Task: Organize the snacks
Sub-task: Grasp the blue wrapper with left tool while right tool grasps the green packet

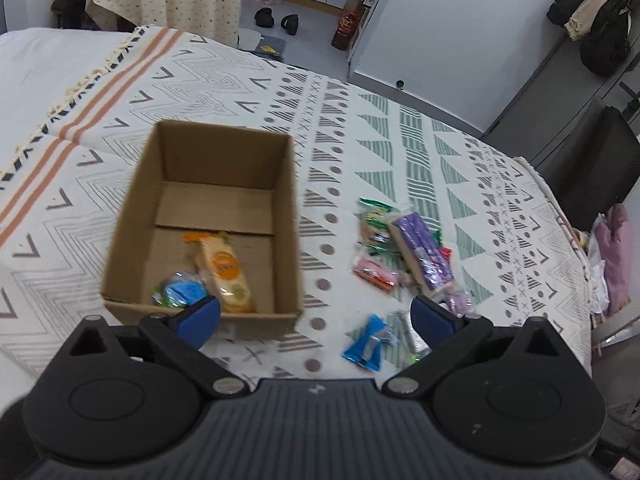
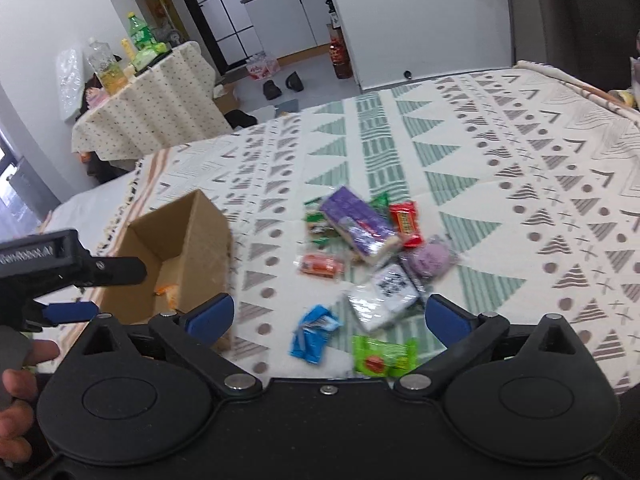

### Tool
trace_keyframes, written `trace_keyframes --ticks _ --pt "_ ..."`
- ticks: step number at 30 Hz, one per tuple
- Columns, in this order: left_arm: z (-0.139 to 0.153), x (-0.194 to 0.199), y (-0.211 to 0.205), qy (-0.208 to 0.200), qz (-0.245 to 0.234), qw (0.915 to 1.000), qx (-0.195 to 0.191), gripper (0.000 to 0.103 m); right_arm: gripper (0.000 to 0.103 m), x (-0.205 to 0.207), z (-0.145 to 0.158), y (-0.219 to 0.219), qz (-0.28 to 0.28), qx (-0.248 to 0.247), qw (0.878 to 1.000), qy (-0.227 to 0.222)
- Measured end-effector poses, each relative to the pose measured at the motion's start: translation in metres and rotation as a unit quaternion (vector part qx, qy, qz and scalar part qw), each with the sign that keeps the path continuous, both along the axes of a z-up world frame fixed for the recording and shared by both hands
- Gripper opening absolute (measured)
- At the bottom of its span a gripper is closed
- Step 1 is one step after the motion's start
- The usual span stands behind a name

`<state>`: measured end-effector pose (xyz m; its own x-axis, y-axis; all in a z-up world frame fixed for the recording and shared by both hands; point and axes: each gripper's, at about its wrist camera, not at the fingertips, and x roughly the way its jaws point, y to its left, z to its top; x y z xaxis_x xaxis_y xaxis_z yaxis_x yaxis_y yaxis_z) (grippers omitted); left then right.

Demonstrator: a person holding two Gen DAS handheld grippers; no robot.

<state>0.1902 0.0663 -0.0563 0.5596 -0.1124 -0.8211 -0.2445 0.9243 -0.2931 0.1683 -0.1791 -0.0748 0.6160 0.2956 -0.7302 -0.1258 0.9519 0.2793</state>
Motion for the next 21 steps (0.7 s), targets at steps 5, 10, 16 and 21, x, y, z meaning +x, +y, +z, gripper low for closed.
trace_keyframes --ticks 5,10,16,21 --pt "-0.004 0.001 -0.022 0.002 -0.020 0.9998 0.001 0.101 0.103 -0.003 -0.008 -0.017 -0.002 -0.005 1.000 0.012" --pt "-0.012 0.003 -0.042 0.008 -0.043 0.9990 0.004 0.099 0.099 -0.005 -0.022 -0.030 0.005 0.008 0.999 0.031" --pt "-0.025 0.006 -0.061 0.016 -0.061 0.9980 0.010 0.092 0.083 -0.002 -0.044 -0.041 0.004 0.030 0.997 0.069" --pt "-0.040 0.012 -0.072 0.035 -0.074 0.9965 0.016 0.080 0.076 0.002 -0.061 -0.045 -0.005 0.051 0.994 0.092"
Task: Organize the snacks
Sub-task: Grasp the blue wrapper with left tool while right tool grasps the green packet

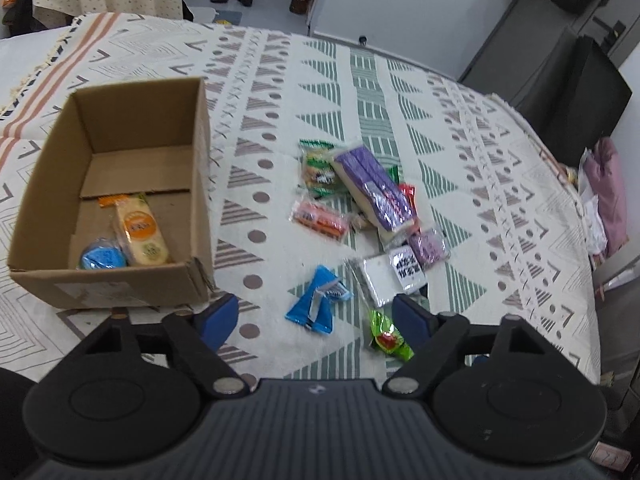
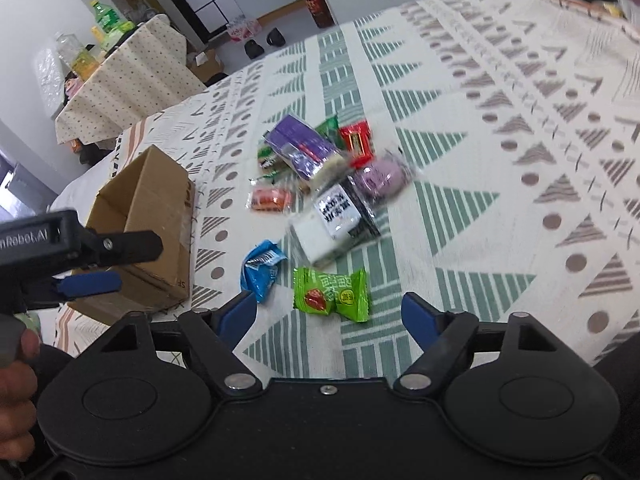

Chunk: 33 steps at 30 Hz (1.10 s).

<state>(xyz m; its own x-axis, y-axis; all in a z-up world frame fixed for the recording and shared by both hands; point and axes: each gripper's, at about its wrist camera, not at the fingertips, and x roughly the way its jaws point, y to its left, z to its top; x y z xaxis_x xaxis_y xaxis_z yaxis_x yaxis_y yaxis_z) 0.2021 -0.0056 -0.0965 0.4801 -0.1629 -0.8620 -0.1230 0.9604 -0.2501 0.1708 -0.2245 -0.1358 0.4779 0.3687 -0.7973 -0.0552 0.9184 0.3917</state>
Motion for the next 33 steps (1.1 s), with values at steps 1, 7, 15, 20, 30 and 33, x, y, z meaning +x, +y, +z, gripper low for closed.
trace_keyframes --ticks 1,7,15,20,30,33 --pt "-0.003 0.002 -0.002 0.004 -0.003 1.0000 0.002 0.078 0.076 0.002 -0.003 0.000 -0.001 0.003 1.000 0.005" --pt "-0.024 0.014 -0.013 0.032 -0.016 0.9993 0.012 0.064 0.073 0.013 -0.020 0.002 -0.007 0.010 1.000 0.023" --pt "-0.048 0.034 -0.022 0.058 -0.025 0.9976 0.029 0.057 0.072 0.027 -0.038 0.009 -0.003 0.006 0.999 0.040" --pt "-0.060 0.047 -0.026 0.069 -0.030 0.9963 0.040 0.056 0.071 0.034 -0.049 0.015 0.005 0.004 0.999 0.052" --pt "-0.087 0.064 -0.036 0.093 -0.046 0.9928 0.061 0.056 0.042 0.041 -0.056 0.020 0.024 -0.027 0.999 0.035" --pt "-0.094 0.067 -0.041 0.097 -0.053 0.9916 0.066 0.054 0.034 0.042 -0.058 0.015 0.025 -0.026 0.999 0.039"
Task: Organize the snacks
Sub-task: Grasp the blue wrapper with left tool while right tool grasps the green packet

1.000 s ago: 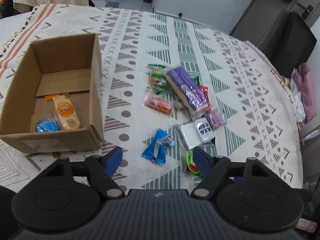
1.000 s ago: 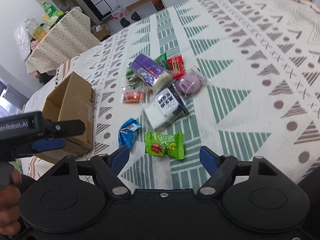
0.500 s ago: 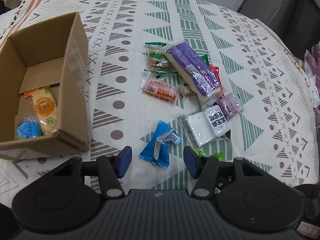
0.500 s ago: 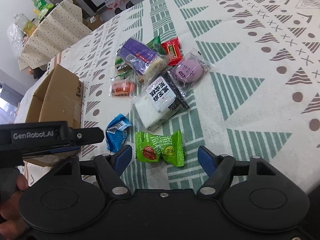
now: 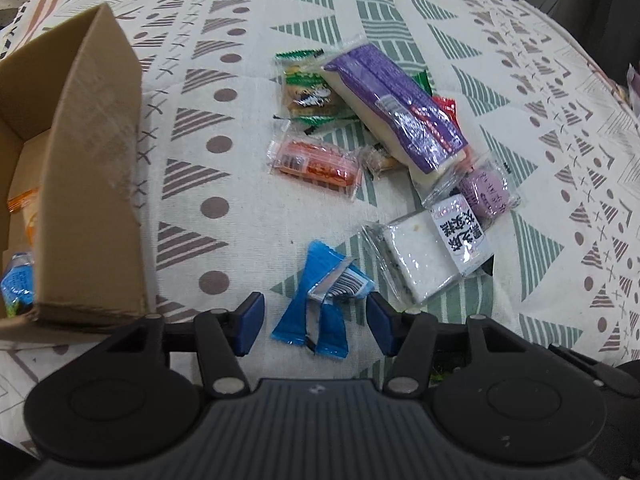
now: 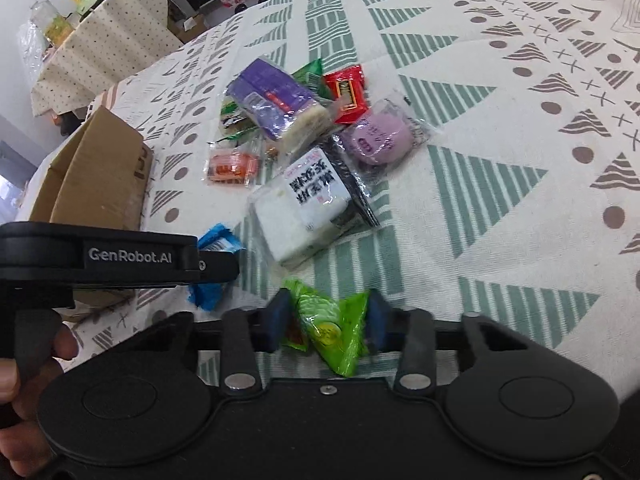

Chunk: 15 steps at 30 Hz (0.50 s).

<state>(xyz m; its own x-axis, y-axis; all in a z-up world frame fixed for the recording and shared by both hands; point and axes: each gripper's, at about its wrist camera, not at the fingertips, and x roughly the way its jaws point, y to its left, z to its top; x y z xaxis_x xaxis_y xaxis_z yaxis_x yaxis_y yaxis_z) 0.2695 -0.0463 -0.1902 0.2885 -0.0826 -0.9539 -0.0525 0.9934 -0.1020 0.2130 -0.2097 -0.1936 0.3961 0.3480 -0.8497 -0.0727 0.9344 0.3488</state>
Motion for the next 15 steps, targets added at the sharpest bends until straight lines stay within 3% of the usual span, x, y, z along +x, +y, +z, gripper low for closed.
trace_keyframes --ticks 4,8,15 --pt "-0.006 0.003 -0.004 0.003 -0.003 1.0000 0.005 0.050 0.030 0.001 -0.001 -0.008 -0.007 0.017 1.000 0.005" --pt "-0.007 0.004 -0.005 0.001 -0.003 1.0000 0.007 0.031 0.029 0.001 0.001 -0.011 -0.015 0.027 0.999 0.009" --pt "0.008 0.000 -0.002 -0.015 0.003 0.9999 0.001 0.028 0.029 -0.001 0.012 -0.009 -0.019 0.030 0.999 -0.001"
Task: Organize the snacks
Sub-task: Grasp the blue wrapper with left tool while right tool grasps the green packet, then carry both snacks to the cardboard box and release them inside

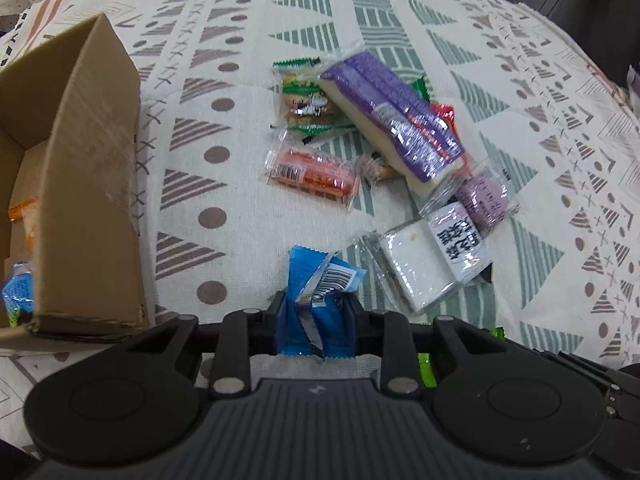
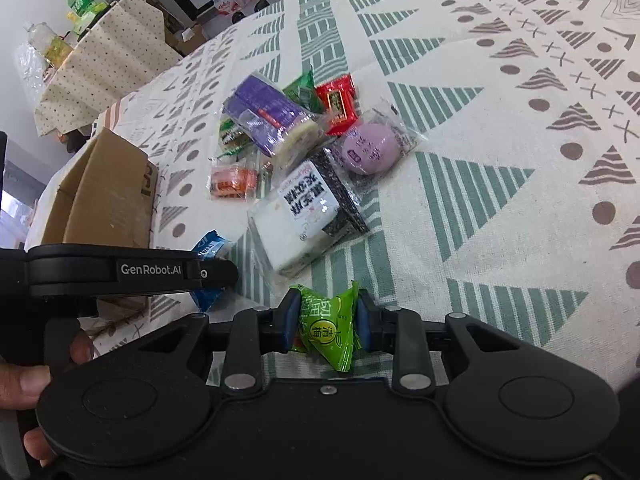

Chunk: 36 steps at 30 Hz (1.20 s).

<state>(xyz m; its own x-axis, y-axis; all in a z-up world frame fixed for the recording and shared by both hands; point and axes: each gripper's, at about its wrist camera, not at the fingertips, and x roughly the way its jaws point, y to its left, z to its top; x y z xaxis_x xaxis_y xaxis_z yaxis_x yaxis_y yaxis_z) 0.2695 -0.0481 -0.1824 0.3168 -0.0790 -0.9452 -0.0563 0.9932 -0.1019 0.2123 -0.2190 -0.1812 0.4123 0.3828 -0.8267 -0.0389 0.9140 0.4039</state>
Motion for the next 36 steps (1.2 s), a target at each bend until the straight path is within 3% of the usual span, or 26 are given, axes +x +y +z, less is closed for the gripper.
trace_keyframes --ticks 19,36 --pt "0.070 -0.030 0.026 -0.078 0.022 0.9962 -0.032 0.028 0.029 -0.017 0.057 0.017 -0.012 -0.009 0.997 -0.075" --pt "0.109 -0.061 0.069 -0.127 0.053 0.9889 -0.055 0.027 0.029 -0.029 0.094 0.047 0.000 -0.021 0.992 -0.124"
